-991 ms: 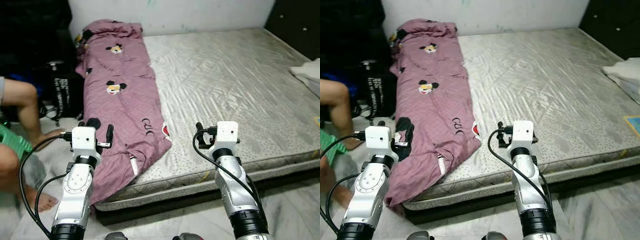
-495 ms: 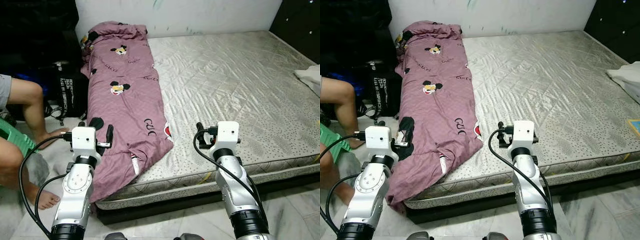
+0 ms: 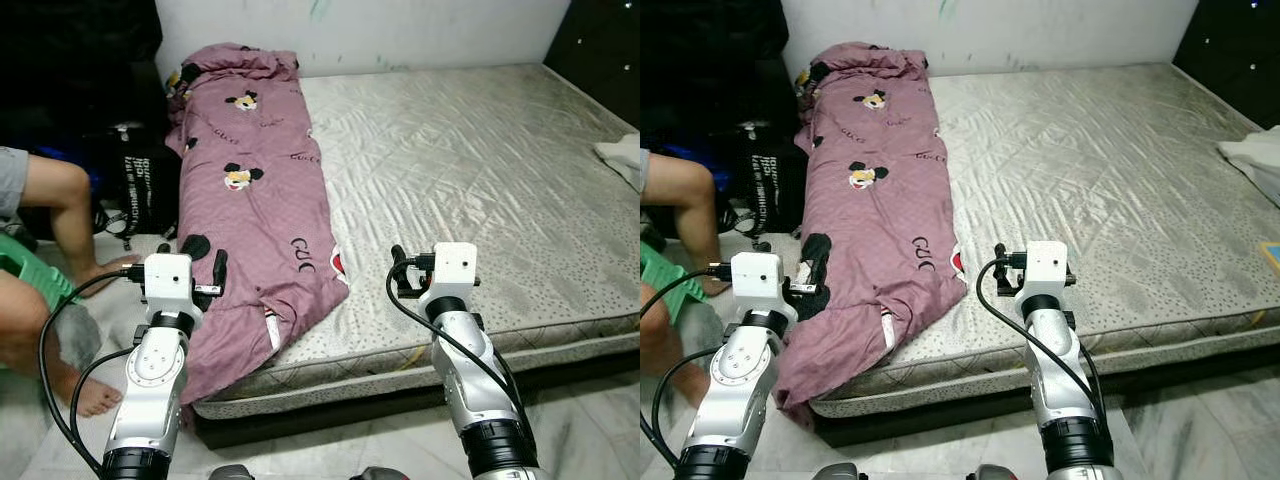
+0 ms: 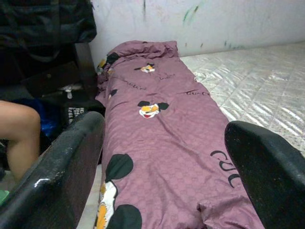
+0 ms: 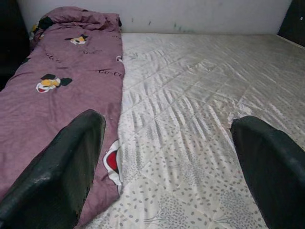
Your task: Clean up the room
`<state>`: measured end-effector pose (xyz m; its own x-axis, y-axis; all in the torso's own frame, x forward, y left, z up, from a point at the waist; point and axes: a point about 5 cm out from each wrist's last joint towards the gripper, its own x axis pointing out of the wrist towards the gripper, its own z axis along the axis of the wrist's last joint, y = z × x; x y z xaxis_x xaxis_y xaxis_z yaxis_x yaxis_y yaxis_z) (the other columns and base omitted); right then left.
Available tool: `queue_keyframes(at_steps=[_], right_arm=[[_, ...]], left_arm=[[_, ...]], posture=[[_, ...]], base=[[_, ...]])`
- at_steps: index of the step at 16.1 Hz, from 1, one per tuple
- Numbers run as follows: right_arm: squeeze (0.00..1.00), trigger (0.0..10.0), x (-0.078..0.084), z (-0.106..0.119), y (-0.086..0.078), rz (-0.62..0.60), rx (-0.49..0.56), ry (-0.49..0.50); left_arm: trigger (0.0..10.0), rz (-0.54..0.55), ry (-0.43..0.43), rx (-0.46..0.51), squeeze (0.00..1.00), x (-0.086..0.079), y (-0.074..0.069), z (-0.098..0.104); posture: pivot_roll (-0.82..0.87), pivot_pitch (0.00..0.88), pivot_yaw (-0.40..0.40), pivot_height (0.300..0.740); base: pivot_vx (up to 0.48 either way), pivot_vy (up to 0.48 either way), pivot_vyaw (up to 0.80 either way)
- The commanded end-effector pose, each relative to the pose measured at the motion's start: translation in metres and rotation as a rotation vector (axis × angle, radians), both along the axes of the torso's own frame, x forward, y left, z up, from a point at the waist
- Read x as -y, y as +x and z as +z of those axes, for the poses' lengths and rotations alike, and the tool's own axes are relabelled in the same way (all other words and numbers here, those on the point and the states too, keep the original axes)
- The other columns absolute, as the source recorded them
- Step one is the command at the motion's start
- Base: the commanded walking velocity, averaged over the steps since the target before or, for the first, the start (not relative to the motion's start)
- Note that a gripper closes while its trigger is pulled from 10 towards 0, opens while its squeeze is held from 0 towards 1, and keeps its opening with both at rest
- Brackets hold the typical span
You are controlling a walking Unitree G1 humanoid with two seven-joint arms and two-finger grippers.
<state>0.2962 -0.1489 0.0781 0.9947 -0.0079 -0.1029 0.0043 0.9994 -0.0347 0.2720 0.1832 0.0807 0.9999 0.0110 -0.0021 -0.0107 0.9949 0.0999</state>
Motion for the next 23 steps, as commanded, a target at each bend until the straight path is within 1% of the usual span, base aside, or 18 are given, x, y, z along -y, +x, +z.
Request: queue_keyframes(at_steps=[1,3,7,20,21,22,23], right_arm=[[0.0,10.0,-0.0012,0.0048,0.0004,0.01,0.021,0.0],[0.0,10.0,-0.0017,0.0049,0.0009,0.016,0.021,0.002],[0.0,10.0,-0.0026,0.0047,0.0011,0.021,0.023,0.005],[0.0,10.0,-0.0086,0.004,0.0021,0.08,0.028,-0.001],[0.0,10.0,-0.009,0.004,0.0022,0.083,0.028,-0.002],[0.0,10.0,-0.0092,0.0039,0.0021,0.084,0.027,-0.004],[0.0,10.0,-0.0093,0.0039,0.0021,0.086,0.026,-0.005]], left_arm=[[10.0,0.005,0.003,-0.017,0.0,-0.0011,-0.0008,-0.003],[10.0,0.005,0.003,-0.017,0.0,-0.0008,-0.0004,-0.0027],[10.0,0.004,0.006,-0.018,0.0,-0.0011,0.0,-0.003],[10.0,0.009,0.012,-0.016,0.0,0.0007,0.0008,-0.0036],[10.0,0.01,0.011,-0.016,0.0,0.0007,0.0008,-0.0036],[10.0,0.009,0.011,-0.018,0.0,0.0007,0.0007,-0.0041],[10.0,0.009,0.011,-0.018,0.0,0.0005,0.0009,-0.0042]], posture=[[0.06,0.0,0.01,0.685],[0.06,0.0,0.009,0.655],[0.06,0.0,0.009,0.638],[0.07,0.0,-0.002,0.638],[0.07,0.0,-0.002,0.633],[0.07,0.0,-0.001,0.613],[0.07,0.0,0.001,0.604]], base=[[0.0,0.0,0.0],[0.0,0.0,0.0],[0.0,0.0,0.0],[0.0,0.0,0.0],[0.0,0.0,0.0],[0.0,0.0,0.0],[0.0,0.0,0.0]])
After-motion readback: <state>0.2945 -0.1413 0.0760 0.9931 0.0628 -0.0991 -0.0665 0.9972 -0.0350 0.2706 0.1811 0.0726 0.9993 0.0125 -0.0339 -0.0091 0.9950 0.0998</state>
